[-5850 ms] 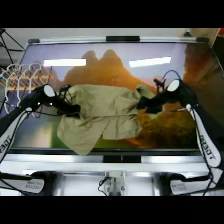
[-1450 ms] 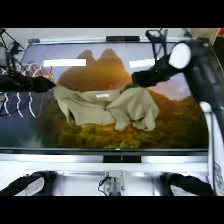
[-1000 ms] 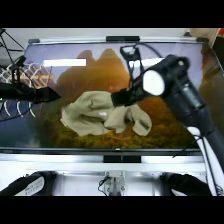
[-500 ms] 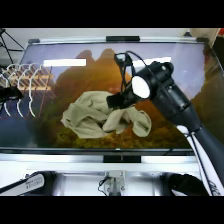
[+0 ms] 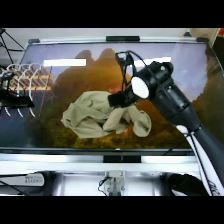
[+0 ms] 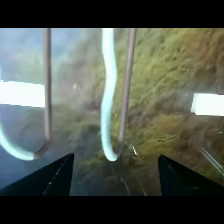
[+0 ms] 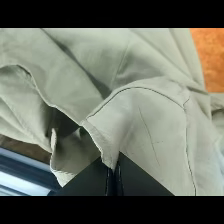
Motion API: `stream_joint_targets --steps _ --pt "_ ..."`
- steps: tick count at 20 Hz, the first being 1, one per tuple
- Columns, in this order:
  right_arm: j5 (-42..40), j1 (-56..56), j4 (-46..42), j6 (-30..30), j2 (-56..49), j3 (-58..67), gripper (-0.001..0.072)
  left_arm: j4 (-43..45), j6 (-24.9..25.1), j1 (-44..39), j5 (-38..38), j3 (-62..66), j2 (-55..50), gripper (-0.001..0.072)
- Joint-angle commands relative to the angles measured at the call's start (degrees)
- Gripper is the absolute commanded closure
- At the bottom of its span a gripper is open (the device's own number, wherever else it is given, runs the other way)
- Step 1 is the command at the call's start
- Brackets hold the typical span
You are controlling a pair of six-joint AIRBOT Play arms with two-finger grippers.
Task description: Fold the shirts.
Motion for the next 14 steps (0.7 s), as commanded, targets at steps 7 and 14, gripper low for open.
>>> stream_joint_targets --steps 7,14 --pt "-0.5 0.0 -1.1 1.1 0.0 0.0 0.0644 0.3 2.3 -0.2 1.6 0.0 -7.9 0.0100" --pt "-0.5 0.0 -3.0 1.8 0.0 0.0 0.0644 0.1 2.1 -0.6 0.8 -0.1 -11.0 0.0265"
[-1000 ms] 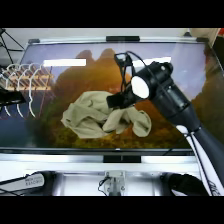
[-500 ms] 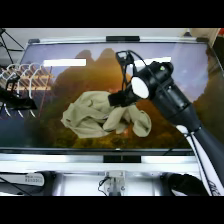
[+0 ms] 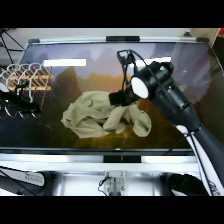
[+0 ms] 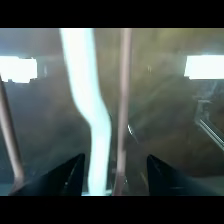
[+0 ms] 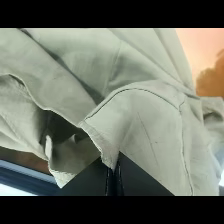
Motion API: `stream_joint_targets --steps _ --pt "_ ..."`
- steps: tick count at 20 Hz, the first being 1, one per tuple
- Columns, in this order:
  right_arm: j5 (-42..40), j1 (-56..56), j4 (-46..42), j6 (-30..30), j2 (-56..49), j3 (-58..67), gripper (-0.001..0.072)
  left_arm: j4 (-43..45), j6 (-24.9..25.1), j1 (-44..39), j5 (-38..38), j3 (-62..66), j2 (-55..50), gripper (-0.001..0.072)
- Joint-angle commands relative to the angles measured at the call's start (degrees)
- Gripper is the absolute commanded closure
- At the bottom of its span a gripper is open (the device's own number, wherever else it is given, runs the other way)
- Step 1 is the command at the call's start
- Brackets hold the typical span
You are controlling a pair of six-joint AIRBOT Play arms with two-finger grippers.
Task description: Fold the shirts.
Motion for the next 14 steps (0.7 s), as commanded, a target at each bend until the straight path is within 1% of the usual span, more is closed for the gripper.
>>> stream_joint_targets --steps 1,2,3,4,5,9,11,14 --pt "0.0 0.0 -1.3 0.4 0.0 0.0 0.0644 -0.1 0.0 -0.2 -0.9 0.0 -1.5 0.0320" --pt "0.0 0.0 -1.6 0.5 0.0 0.0 0.0644 -0.1 0.0 -0.2 -1.4 0.0 -1.8 0.0347" --pt "0.0 0.0 -1.6 0.5 0.0 0.0 0.0643 -0.1 0.0 -0.2 -1.8 0.0 -2.0 0.0508" --pt "0.0 0.0 -1.6 0.5 0.0 0.0 0.0643 -0.4 0.0 -0.2 -2.1 0.0 -2.0 0.0635" --pt "0.0 0.0 -1.6 0.4 0.0 0.0 0.0637 -0.6 0.0 -0.2 -2.2 0.3 -1.9 0.0657" --pt "0.0 0.0 -3.0 0.5 0.0 0.0 0.0637 -0.6 -1.2 -0.1 -2.3 4.3 0.7 0.0659" --pt "0.0 0.0 -3.1 0.5 0.0 0.0 0.0637 -0.7 -2.6 -0.2 -2.3 7.1 3.1 0.0659" --pt "0.2 0.0 -3.2 0.7 0.0 0.0 0.0641 -3.7 -4.2 -0.2 -2.2 10.1 8.5 0.0660"
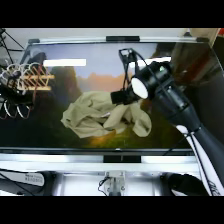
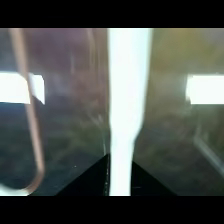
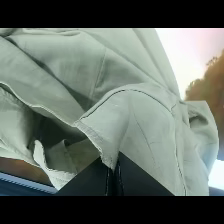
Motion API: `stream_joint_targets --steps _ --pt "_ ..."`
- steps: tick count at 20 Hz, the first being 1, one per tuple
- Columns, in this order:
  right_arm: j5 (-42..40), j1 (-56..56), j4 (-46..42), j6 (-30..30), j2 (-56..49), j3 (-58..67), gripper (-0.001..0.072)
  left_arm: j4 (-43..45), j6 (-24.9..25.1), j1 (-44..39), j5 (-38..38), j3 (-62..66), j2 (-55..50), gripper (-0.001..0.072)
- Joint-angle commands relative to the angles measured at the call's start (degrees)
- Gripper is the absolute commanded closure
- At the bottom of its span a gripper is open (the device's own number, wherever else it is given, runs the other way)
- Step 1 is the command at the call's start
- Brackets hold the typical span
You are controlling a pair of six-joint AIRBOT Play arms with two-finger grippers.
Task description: Fold the shirts.
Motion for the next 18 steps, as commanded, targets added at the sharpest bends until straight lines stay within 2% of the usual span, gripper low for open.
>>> stream_joint_targets --steps 1,5,9,11,14,18 --pt "0.3 -0.2 -0.7 0.7 0.0 0.0 0.0645 -3.8 -1.6 0.0 0.2 3.0 6.6 0.0660" --pt "1.1 -2.6 -0.7 1.0 0.0 0.0 0.0645 -12.6 -1.2 -3.2 -1.8 2.9 18.6 0.0660" --pt "1.2 -6.4 -0.8 0.4 0.0 0.0 0.0645 -13.0 1.5 -14.8 -9.1 0.1 28.3 0.0660" --pt "1.3 -7.9 -1.7 -1.4 0.0 0.0 0.0645 -13.0 1.5 -20.9 -11.3 -6.1 32.6 0.0661" --pt "1.2 -9.9 -3.2 -4.2 0.0 0.0 0.0645 -11.8 4.6 -29.2 -18.0 -18.2 39.9 0.0661" --pt "-1.1 -12.7 -3.4 -8.1 0.0 0.0 0.0645 -10.7 4.4 -38.2 -18.9 -32.0 50.2 0.0664"
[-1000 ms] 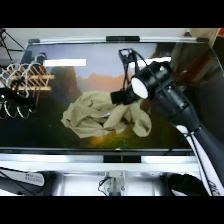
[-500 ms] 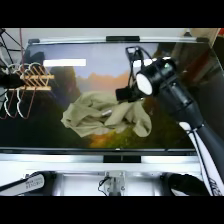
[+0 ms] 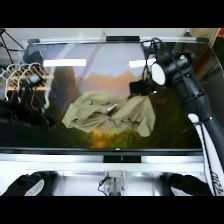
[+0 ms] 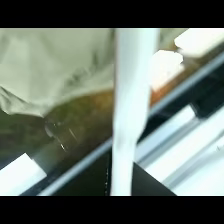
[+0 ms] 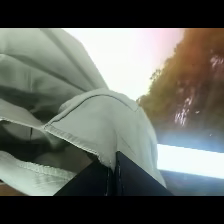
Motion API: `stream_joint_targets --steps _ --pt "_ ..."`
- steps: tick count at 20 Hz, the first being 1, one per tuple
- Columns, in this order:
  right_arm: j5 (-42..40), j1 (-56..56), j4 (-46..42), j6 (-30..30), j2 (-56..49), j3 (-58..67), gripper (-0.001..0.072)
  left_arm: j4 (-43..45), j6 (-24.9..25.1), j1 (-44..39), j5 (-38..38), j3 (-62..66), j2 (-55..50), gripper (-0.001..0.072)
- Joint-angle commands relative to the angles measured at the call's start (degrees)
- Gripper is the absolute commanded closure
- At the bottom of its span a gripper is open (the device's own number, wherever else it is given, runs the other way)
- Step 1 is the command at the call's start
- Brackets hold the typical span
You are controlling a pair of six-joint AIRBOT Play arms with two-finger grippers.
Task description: Fold the shirts.
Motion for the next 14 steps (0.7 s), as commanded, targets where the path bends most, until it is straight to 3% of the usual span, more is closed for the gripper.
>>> stream_joint_targets --steps 1,6,14 --pt "-2.7 -2.0 -0.8 -4.5 0.0 0.0 0.0645 0.5 0.8 -8.7 -2.6 -11.6 8.4 0.0664" --pt "-7.2 -2.0 -3.0 -7.5 0.0 0.0 0.0645 0.5 0.7 -15.5 -2.7 -16.4 10.8 0.0664" --pt "-7.6 -1.9 -2.3 -7.5 0.4 0.0 0.0645 0.5 0.9 -16.3 0.0 -16.4 9.2 0.0663"
